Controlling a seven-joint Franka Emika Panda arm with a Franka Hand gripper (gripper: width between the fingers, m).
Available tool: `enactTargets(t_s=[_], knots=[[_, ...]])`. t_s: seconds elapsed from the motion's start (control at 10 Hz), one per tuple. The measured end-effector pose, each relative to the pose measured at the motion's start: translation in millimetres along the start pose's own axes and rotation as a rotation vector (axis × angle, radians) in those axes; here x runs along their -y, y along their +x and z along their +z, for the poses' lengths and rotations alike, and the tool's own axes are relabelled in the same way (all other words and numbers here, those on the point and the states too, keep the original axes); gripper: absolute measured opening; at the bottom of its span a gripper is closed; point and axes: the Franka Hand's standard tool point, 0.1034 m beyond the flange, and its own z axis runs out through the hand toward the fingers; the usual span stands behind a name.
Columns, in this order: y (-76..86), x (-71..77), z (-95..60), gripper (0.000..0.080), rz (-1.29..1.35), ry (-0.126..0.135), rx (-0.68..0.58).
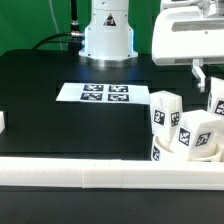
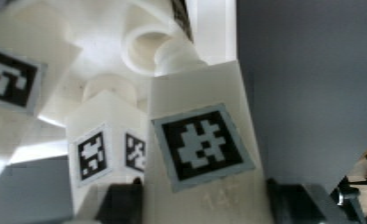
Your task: Assemble stool
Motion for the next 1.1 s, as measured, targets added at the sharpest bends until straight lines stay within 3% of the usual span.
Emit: enactTargets(t_s=[0.7, 1.1], knots=[[0.8, -0.8, 0.1, 0.0324, -0.007, -0.002, 0.002], [6.8, -10.8, 2.3, 0.0324, -0.042, -0.012, 0.002]])
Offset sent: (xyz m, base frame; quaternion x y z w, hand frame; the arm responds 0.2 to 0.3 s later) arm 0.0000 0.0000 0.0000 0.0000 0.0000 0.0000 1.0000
